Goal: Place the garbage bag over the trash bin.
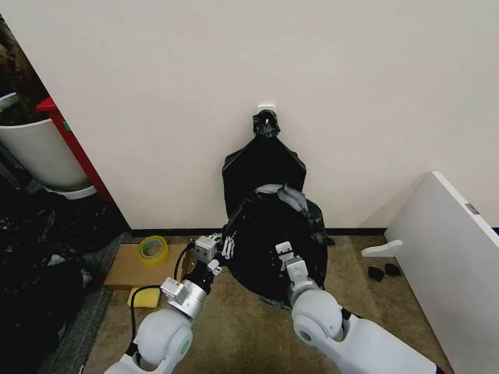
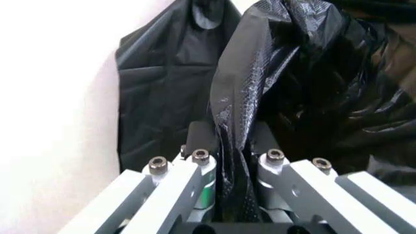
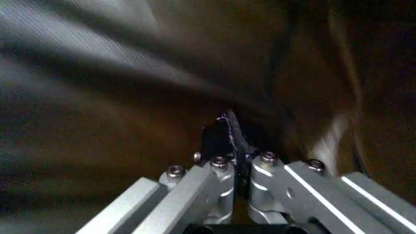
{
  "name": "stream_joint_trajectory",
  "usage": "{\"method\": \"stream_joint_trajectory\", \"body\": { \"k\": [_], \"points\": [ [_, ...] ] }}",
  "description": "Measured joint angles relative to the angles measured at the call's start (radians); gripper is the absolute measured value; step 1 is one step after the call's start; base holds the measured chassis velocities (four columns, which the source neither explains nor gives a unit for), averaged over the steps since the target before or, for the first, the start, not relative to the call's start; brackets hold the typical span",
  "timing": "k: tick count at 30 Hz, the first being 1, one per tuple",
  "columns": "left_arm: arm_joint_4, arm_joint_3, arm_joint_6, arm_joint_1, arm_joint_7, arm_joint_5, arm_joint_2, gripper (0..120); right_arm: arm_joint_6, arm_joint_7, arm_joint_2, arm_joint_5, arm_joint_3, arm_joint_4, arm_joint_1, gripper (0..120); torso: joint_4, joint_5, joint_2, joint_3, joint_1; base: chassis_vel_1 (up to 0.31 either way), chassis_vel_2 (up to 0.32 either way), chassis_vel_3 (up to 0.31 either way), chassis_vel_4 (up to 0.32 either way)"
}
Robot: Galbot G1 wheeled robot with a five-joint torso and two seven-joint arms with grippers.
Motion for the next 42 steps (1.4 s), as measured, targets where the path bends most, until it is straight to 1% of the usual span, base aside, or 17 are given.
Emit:
{"method": "stream_joint_trajectory", "body": {
  "k": [2, 3, 4, 6, 8, 9, 10, 11, 13, 14, 17, 22, 24, 26, 30, 36, 42],
  "points": [
    [0.004, -0.003, 0.000, -0.003, -0.002, -0.004, -0.001, 5, 0.026, -0.021, -0.005, -0.003, 0.007, 0.010, -0.009, 1, 0.0000, 0.0000, 0.000, 0.000, 0.000, 0.000, 0.000, 0.000, 0.000],
    [0.014, -0.010, 0.003, -0.010, -0.009, -0.020, -0.003, 5, 0.119, -0.098, -0.025, -0.014, 0.030, 0.041, -0.044, 8, -0.0001, -0.0001, 0.000, 0.000, 0.000, 0.000, 0.000, 0.000, 0.000],
    [0.014, -0.010, 0.003, -0.010, -0.009, -0.020, -0.003, 5, 0.119, -0.098, -0.025, -0.014, 0.030, 0.041, -0.044, 8, -0.0001, -0.0001, 0.000, 0.000, 0.000, 0.000, 0.000, 0.000, 0.000],
    [0.023, -0.017, 0.017, -0.021, -0.019, -0.044, -0.005, 5, 0.262, -0.232, -0.058, -0.041, 0.076, 0.091, -0.098, 19, 0.0000, -0.0001, 0.000, 0.000, 0.000, 0.000, 0.000, 0.000, 0.000],
    [0.026, -0.020, 0.027, -0.026, -0.025, -0.058, -0.005, 5, 0.301, -0.272, -0.072, -0.050, 0.102, 0.121, -0.129, 25, 0.0000, -0.0001, 0.000, 0.000, 0.000, 0.000, 0.000, 0.000, 0.000],
    [0.026, -0.023, 0.038, -0.030, -0.033, -0.072, -0.005, 5, 0.298, -0.262, -0.084, -0.055, 0.126, 0.165, -0.166, 30, -0.0003, -0.0001, 0.000, 0.000, 0.000, 0.000, 0.000, 0.000, 0.000],
    [0.022, -0.027, 0.052, -0.030, -0.042, -0.085, -0.004, 5, 0.246, -0.182, -0.092, -0.043, 0.139, 0.223, -0.201, 36, -0.0002, -0.0001, 0.000, 0.000, 0.000, 0.000, 0.000, 0.000, 0.000],
    [0.022, -0.027, 0.052, -0.030, -0.042, -0.085, -0.004, 5, 0.246, -0.182, -0.092, -0.043, 0.139, 0.223, -0.201, 36, -0.0002, -0.0001, 0.000, 0.000, 0.000, 0.000, 0.000, 0.000, 0.000],
    [0.009, -0.034, 0.079, -0.031, -0.058, -0.113, -0.001, 5, 0.157, -0.050, -0.100, 0.002, 0.153, 0.313, -0.277, 45, 0.0001, -0.0002, 0.000, 0.000, 0.000, 0.000, 0.000, 0.000, 0.000],
    [0.009, -0.034, 0.079, -0.031, -0.058, -0.113, -0.001, 5, 0.157, -0.050, -0.100, 0.002, 0.153, 0.313, -0.277, 45, 0.0001, -0.0002, 0.000, 0.000, 0.000, 0.000, 0.000, 0.000, 0.000],
    [-0.007, -0.048, 0.124, -0.033, -0.085, -0.171, 0.006, 5, 0.100, 0.056, -0.092, -0.019, 0.173, 0.393, -0.404, 60, -0.0004, -0.0002, 0.000, 0.000, 0.000, 0.000, 0.000, 0.000, 0.000],
    [-0.031, -0.058, 0.163, -0.020, -0.115, -0.235, 0.009, 5, 0.011, 0.200, -0.072, -0.078, 0.182, 0.412, -0.472, 79, 0.0001, -0.0001, 0.000, 0.000, 0.000, 0.000, 0.000, 0.000, 0.000],
    [-0.034, -0.058, 0.165, -0.019, -0.117, -0.238, 0.009, 5, 0.007, 0.210, -0.071, -0.081, 0.182, 0.411, -0.474, 82, 0.0001, -0.0001, 0.000, 0.000, 0.000, 0.000, 0.000, 0.000, 0.000],
    [-0.048, -0.061, 0.179, -0.016, -0.122, -0.259, 0.010, 5, 0.000, 0.239, -0.069, -0.104, 0.185, 0.392, -0.494, 93, 0.0000, 0.0000, 0.000, 0.000, 0.000, 0.000, 0.000, 0.000, 0.000],
    [-0.062, -0.063, 0.192, -0.013, -0.125, -0.274, 0.012, 5, -0.002, 0.246, -0.060, -0.149, 0.182, 0.353, -0.511, 100, 0.0000, -0.0002, 0.000, 0.000, 0.000, 0.000, 0.000, 0.000, 0.000],
    [-0.077, -0.066, 0.207, -0.012, -0.130, -0.287, 0.016, 5, -0.006, 0.230, -0.061, -0.251, 0.173, 0.250, -0.506, 100, 0.0001, 0.0000, 0.000, 0.000, 0.000, 0.000, 0.000, 0.000, 0.000],
    [-0.078, -0.072, 0.213, -0.012, -0.132, -0.287, 0.023, 5, -0.007, 0.211, -0.073, -0.283, 0.177, 0.213, -0.490, 100, 0.0000, -0.0001, 0.000, 0.000, 0.000, 0.000, 0.000, 0.000, 0.000]
  ]
}}
